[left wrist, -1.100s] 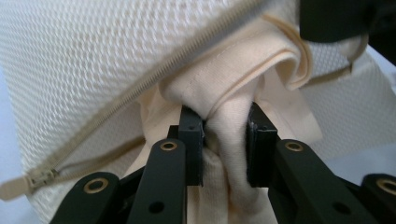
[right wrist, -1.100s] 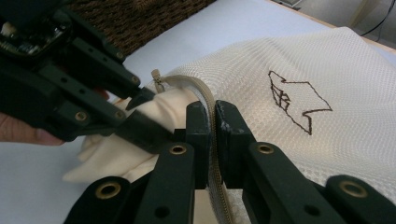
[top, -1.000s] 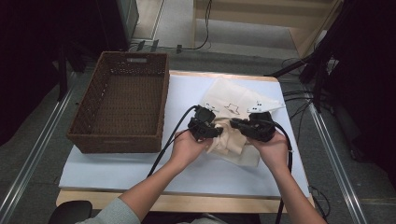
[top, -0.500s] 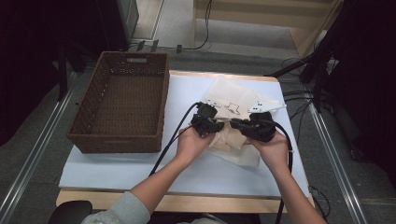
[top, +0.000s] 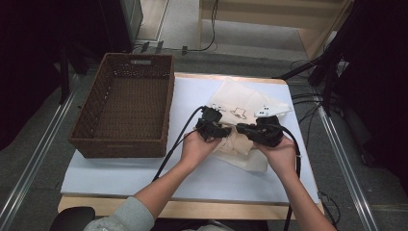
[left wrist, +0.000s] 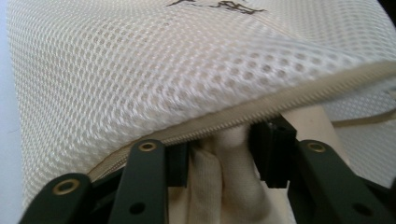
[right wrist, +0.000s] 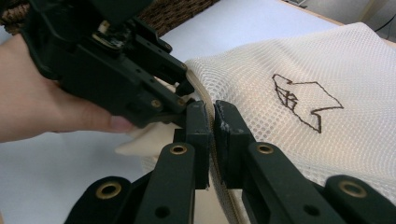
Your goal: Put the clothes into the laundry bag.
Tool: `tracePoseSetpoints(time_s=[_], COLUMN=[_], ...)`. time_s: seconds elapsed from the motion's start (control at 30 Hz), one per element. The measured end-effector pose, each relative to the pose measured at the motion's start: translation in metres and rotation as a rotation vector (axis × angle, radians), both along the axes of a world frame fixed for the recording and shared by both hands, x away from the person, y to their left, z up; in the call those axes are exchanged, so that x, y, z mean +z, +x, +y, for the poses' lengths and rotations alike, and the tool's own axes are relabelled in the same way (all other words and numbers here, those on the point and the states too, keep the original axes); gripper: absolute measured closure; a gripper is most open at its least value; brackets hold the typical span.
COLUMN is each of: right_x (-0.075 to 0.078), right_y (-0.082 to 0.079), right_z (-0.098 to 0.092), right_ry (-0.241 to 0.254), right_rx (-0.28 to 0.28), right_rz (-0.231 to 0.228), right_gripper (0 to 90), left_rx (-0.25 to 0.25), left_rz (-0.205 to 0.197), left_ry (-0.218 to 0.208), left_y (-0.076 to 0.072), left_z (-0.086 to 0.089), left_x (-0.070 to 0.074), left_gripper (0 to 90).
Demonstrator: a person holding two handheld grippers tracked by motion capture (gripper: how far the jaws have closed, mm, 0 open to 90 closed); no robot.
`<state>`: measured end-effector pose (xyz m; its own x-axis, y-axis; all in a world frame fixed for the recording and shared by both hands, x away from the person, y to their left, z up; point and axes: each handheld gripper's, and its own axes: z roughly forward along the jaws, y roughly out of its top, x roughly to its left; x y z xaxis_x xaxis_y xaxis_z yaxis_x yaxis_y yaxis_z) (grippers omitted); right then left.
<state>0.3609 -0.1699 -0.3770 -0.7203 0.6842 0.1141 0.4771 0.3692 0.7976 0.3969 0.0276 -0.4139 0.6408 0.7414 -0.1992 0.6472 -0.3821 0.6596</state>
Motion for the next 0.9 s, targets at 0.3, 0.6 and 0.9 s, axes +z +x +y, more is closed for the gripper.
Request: tracePoseSetpoints(time_s=[0.3,0.6,0.9], right_x=[-0.001,-0.003,-0.004], right_y=[0.001,0.002,0.002], right_z=[-0.002,-0.003,-0.003], right_ry=[0.002,-0.002,0.008], right_rx=[-0.002,-0.004,-0.005], right_rz=[0.003,0.011,0.016], right_gripper=[85.7,85.6,85.6], left_rx=[-0.055,-0.075,-0.067], left_rz=[-0.009,0.004,0.005], left_ry=[-0.027,-0.029,0.033], left_y=[-0.015,-0.029,-0.043], left_z=[0.004,0.024,0.041], left_x=[0.013,0.023,0.008], left_gripper=[39.5,34.4,27.1])
